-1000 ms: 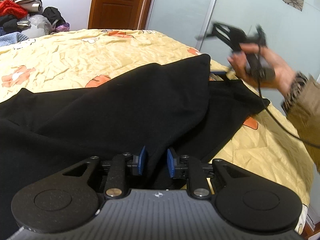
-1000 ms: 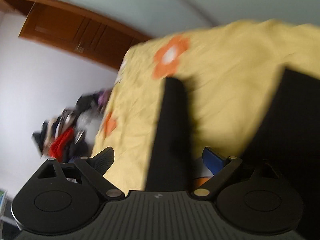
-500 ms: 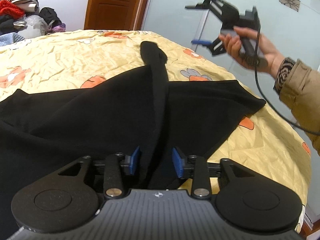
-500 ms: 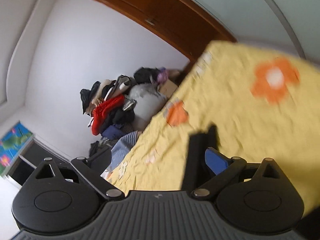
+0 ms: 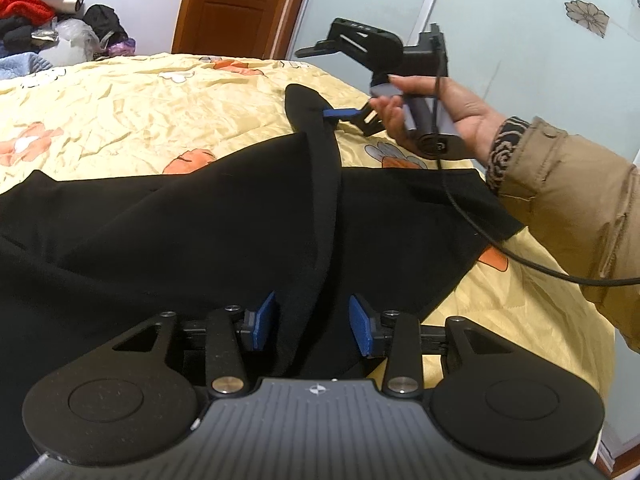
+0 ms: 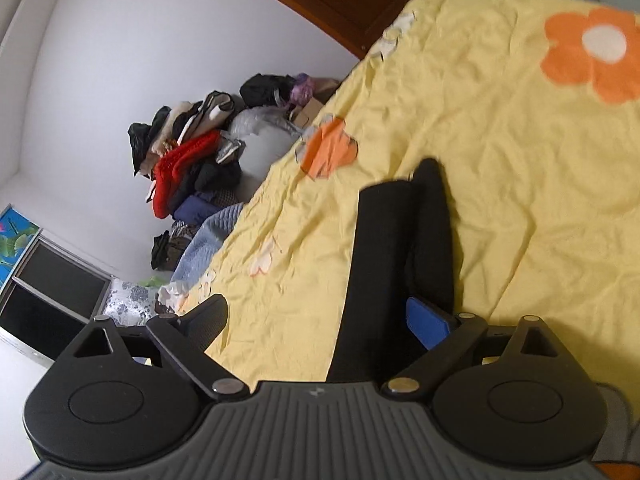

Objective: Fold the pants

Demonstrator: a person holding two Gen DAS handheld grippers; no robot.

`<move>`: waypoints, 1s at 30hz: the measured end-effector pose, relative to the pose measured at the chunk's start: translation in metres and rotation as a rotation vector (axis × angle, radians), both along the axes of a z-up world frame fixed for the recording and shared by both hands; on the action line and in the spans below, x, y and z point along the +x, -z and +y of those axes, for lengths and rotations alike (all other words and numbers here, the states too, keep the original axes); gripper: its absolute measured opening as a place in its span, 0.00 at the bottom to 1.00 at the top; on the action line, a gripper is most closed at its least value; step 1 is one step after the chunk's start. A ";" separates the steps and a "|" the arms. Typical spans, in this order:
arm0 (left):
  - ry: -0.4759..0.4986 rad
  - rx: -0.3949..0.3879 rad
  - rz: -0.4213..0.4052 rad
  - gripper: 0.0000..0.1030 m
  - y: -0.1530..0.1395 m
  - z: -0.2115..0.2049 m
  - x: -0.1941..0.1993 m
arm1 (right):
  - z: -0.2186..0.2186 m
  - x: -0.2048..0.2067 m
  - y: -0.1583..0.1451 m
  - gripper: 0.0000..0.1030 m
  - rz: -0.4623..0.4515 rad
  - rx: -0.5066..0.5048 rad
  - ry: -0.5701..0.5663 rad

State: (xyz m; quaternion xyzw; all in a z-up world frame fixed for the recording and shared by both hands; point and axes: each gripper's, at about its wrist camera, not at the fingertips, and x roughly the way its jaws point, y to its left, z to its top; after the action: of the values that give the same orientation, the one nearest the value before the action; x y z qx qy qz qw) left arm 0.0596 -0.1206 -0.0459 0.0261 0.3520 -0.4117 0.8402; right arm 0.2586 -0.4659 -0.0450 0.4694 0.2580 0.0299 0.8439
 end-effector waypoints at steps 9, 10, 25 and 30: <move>0.012 -0.011 0.005 0.51 0.001 -0.001 0.001 | -0.015 0.018 0.009 0.58 -0.072 0.072 0.089; 0.013 -0.011 0.005 0.51 0.001 -0.001 0.001 | -0.015 0.025 0.010 0.48 -0.057 0.062 0.091; 0.005 -0.025 0.030 0.55 0.000 -0.001 0.004 | 0.003 0.020 -0.019 0.03 -0.022 -0.192 0.080; -0.011 -0.012 0.033 0.57 -0.006 -0.006 0.008 | -0.011 -0.027 -0.064 0.03 -0.148 -0.152 0.137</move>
State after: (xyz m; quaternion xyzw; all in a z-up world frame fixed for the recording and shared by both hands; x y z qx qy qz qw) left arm 0.0672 -0.1267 -0.0399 0.0125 0.3636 -0.4097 0.8365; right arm 0.2311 -0.4764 0.0192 0.4173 0.1639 -0.0130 0.8938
